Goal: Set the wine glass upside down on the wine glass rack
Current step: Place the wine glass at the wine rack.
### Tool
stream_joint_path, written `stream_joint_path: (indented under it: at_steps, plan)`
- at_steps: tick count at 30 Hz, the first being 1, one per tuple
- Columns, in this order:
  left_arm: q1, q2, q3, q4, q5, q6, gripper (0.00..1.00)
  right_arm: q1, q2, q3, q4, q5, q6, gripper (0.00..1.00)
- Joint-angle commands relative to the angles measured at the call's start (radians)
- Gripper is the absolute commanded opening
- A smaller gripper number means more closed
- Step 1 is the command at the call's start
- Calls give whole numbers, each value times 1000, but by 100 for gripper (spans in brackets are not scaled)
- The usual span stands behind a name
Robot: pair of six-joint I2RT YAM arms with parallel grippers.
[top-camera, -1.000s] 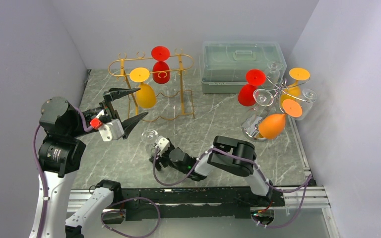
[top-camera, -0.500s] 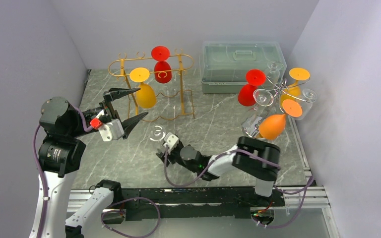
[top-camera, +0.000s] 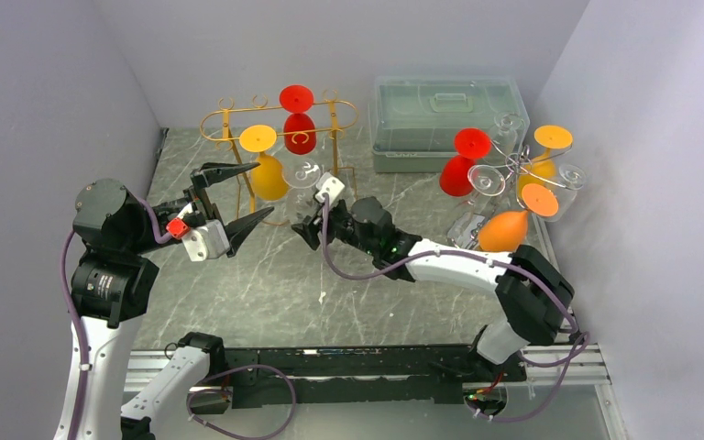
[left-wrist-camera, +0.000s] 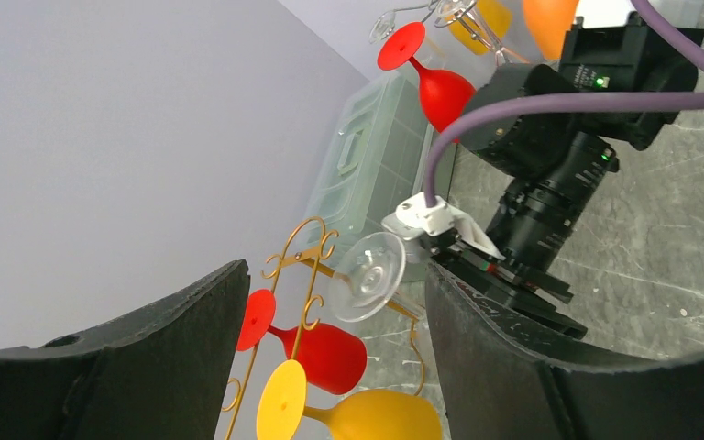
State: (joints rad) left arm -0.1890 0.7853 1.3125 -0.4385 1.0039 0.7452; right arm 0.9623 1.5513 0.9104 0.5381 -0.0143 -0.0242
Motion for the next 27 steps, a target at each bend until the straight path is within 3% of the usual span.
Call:
stream_joint_path:
  at_steps: [1,10,27]
  plan:
    - [0,-1,0,7,7,10,75,-28,-12,110,-121,-146,-19,45]
    - [0,-1,0,7,7,10,75,-101,77,291,-281,-248,-7,43]
    - [0,-1,0,7,7,10,75,-204,161,411,-318,-294,23,43]
